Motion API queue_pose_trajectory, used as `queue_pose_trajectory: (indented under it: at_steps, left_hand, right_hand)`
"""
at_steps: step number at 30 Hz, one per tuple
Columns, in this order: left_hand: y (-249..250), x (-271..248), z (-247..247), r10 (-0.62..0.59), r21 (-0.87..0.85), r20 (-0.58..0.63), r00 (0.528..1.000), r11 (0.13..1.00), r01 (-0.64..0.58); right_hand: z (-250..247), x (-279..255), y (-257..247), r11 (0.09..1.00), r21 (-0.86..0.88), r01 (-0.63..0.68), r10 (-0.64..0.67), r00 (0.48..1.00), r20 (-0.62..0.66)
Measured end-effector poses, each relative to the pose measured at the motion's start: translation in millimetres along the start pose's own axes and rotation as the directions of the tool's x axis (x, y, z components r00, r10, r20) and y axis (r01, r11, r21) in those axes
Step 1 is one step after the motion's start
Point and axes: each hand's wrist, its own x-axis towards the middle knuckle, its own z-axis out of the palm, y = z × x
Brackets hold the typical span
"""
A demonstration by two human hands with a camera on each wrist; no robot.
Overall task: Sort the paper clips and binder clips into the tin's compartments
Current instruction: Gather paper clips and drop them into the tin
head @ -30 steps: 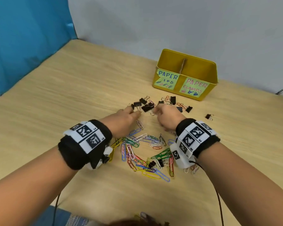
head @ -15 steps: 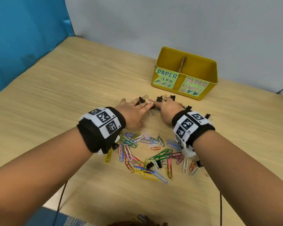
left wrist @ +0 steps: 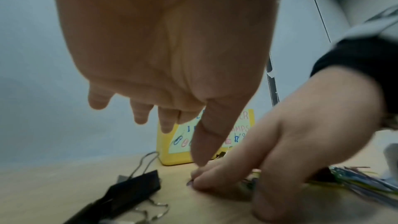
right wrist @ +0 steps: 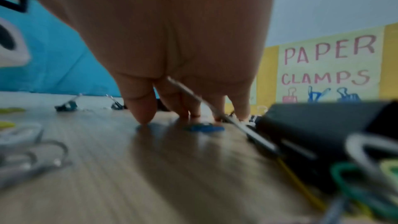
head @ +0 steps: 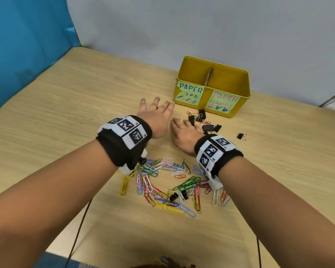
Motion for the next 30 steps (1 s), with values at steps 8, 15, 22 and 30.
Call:
queue_pose_trajectory:
  at_steps: [8,15,22,30]
  left_hand:
    - [35.1,55.4,-11.4,0.163,0.129,0.072,0.984,0.977,-0.171]
    - [31.3,63.8,5.1,0.110,-0.024,0.108,0.988,0.994,-0.108]
    - [26.0,31.5,18.9,0.113,0.103,0.146,0.983,0.986,-0.129]
    - [25.4,-17.6,19.1,0.246,0.221,0.244,0.938,0.928,-0.301]
  right_hand:
    - [-5.3,-32.7,27.6,0.959,0.253,0.126,-0.106,0.990,-0.091]
    - [-1.5,-30.8,49.3,0.954,0.298,-0.041,0.083,0.988,-0.129]
    - [-5.3,-12.7,42.1,0.976,0.099,-0.195,0.201,0.978,-0.057]
    - [-14.6,-20.5,46.9,0.969,0.088,-0.230,0.246,0.927,-0.282]
